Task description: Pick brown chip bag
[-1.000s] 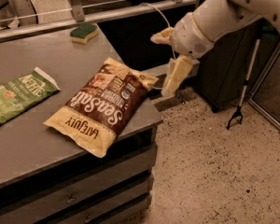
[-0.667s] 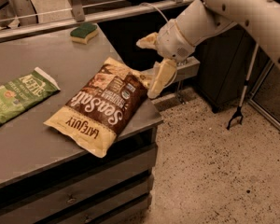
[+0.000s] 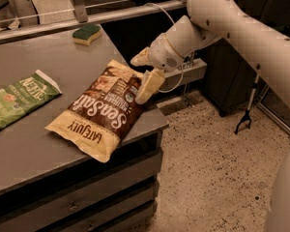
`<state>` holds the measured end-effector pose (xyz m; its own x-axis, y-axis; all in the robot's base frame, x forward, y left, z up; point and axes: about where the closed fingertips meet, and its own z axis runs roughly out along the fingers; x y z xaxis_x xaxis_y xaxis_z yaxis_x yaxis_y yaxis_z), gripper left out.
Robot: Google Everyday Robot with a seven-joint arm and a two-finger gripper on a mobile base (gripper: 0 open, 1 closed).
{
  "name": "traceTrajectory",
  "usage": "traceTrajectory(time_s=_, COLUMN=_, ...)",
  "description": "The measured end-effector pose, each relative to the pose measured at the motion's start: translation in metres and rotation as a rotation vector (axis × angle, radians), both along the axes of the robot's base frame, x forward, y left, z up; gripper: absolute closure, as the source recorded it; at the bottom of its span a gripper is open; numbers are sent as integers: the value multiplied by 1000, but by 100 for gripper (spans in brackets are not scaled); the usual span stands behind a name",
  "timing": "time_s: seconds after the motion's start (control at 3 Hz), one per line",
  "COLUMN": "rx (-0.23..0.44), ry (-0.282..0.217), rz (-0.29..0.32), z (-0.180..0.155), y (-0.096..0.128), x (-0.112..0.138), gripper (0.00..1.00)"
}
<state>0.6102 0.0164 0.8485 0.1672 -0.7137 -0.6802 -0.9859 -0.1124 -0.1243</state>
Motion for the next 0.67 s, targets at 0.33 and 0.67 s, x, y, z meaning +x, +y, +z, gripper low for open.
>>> traceTrajectory(time_s=0.33, rx=-1, ry=55, rz=-25, z=-3, y=4, x=3, gripper=41)
traceTrajectory(time_s=0.67, rx=0, ry=106, rz=-57, z=3, y=1, x=2, gripper=64)
